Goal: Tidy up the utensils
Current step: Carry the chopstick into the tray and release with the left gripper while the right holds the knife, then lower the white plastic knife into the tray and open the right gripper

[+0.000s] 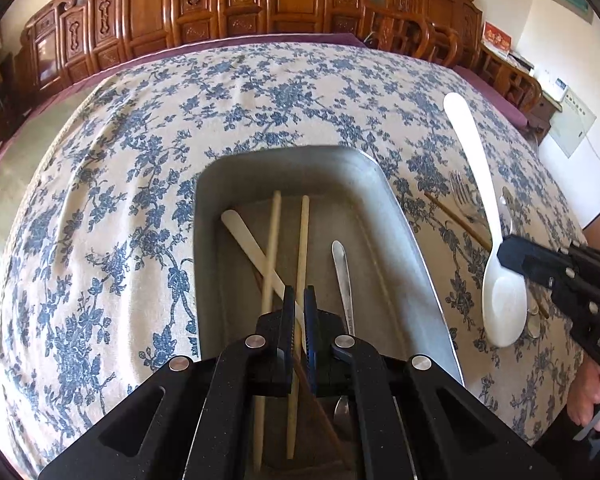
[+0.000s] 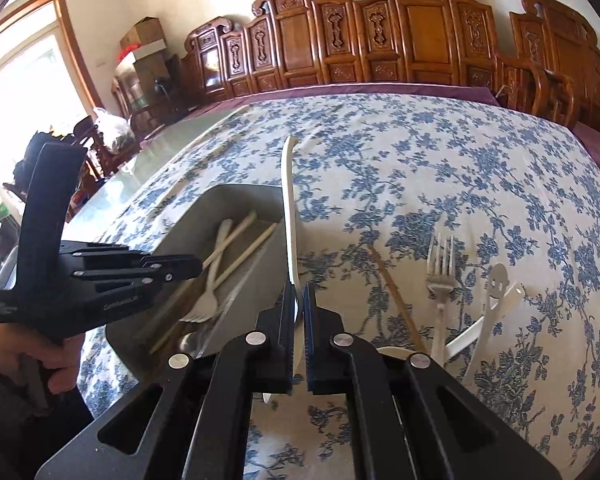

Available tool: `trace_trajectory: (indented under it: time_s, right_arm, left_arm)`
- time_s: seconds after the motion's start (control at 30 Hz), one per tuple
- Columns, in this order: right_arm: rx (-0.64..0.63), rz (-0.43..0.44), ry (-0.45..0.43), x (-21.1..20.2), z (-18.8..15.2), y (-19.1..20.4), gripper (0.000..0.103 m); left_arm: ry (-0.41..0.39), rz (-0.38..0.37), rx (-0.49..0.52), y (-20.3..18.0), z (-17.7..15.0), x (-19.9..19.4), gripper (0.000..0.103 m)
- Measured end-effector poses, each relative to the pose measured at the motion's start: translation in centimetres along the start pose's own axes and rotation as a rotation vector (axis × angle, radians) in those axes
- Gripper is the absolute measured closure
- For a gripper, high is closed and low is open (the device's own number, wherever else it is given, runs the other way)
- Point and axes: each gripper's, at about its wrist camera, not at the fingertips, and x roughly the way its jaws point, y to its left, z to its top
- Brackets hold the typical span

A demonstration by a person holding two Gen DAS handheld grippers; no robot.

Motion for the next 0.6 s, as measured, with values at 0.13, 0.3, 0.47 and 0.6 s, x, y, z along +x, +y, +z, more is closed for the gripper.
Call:
trace_trajectory:
  time_s: [0.13,0.3,0.47,0.6]
  right_arm:
    - [-0.009,0.018,-0.01,-0.3,0.1,1.0,0.098]
    - [-0.02,0.041,-0.023,-0.6,0.3,2.4,0.098]
    - [-0.01,0.076,-0.038,-0.7,1.0,3.8,0.098]
    - [-0.019,0.098,-0.04,-0.2,1.3,5.2,0.098]
  left_arm:
    - [-0.03,-0.004,-0.017,0.6,0.3,-1.1,0.099]
    - [-0.057,0.001,-0.04,1.8,0.6,-2.2,0.099]
    - [-0.074,0.016,-0.053,2.9,0.8,-2.9,0.099]
    - [-0.086,0.032,-0.058,3.6,0.7,-3.3,0.099]
